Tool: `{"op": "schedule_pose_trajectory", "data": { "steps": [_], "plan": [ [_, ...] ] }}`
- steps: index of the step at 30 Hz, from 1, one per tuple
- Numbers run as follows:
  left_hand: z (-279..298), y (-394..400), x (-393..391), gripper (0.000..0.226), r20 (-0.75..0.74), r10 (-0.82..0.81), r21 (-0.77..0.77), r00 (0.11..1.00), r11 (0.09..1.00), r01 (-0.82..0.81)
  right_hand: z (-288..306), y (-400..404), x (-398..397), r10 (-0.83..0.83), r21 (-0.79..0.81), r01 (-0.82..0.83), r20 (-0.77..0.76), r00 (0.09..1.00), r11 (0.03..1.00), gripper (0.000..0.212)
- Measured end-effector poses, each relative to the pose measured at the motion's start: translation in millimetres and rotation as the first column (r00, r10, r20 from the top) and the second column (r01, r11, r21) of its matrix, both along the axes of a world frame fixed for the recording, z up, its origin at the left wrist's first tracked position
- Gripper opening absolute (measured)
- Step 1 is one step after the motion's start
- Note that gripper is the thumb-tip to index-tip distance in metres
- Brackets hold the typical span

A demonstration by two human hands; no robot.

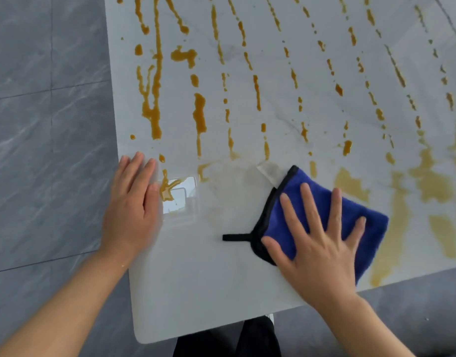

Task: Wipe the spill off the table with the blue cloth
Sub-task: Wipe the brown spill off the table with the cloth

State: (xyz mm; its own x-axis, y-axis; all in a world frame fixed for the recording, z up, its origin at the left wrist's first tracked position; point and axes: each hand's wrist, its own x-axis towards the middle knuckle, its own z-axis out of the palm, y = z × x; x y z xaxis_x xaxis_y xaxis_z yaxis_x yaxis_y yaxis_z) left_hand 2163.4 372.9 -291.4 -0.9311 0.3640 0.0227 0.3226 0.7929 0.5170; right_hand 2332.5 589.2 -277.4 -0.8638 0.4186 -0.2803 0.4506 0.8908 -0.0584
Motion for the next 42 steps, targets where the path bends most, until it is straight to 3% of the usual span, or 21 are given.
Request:
{"op": "schedule_pose_trajectory", "data": {
  "steps": [5,8,12,16,18,22,27,31,36,38,42],
  "plan": [
    [3,2,1,0.045,0.04,0.011,-0.015,0.999,1.0,-0.01,1,-33,15,0.235,-0.054,-0.238,-0.053,0.971,0.97,0.073],
    [4,4,1,0.052,0.054,0.015,-0.016,0.998,1.0,-0.014,-3,-13,-11,0.272,-0.043,-0.277,-0.097,0.957,0.96,0.07],
    [4,4,2,0.047,0.042,0.028,-0.026,0.999,0.999,-0.027,-5,47,-37,0.065,-0.003,-0.065,-0.043,0.997,0.998,0.074],
    [5,5,2,0.052,0.042,0.023,-0.027,0.999,0.999,-0.022,-6,90,-2,-0.209,0.032,0.208,0.022,0.978,0.977,0.079],
    [5,6,2,0.052,0.03,0.015,-0.022,0.999,1.0,-0.015,-1,78,22,-0.237,0.011,0.236,0.043,0.971,0.972,0.082],
    [4,6,2,0.052,0.023,0.03,-0.011,0.999,0.999,-0.03,4,35,42,-0.05,-0.075,0.054,0.059,0.997,0.996,0.076],
    [2,5,1,0.052,0.018,0.032,-0.02,0.999,0.999,-0.032,-3,61,-8,0.078,0.002,-0.078,-0.007,0.997,0.997,0.073],
    [0,3,0,0.053,0.026,0.044,-0.017,0.999,0.999,-0.044,-7,117,-26,-0.102,0.033,0.103,-0.015,0.995,0.994,0.075],
    [1,3,1,0.051,0.015,0.026,-0.013,1.0,1.0,-0.026,0,131,19,-0.392,0.004,0.392,0.03,0.92,0.92,0.082],
    [0,3,0,0.051,0.017,0.036,0.002,0.999,0.999,-0.036,1,108,31,-0.359,-0.008,0.36,0.051,0.932,0.933,0.084],
    [0,2,0,0.053,-0.001,0.02,-0.012,1.0,1.0,-0.02,4,75,27,-0.102,-0.051,0.104,0.041,0.994,0.993,0.077]
  ]
}}
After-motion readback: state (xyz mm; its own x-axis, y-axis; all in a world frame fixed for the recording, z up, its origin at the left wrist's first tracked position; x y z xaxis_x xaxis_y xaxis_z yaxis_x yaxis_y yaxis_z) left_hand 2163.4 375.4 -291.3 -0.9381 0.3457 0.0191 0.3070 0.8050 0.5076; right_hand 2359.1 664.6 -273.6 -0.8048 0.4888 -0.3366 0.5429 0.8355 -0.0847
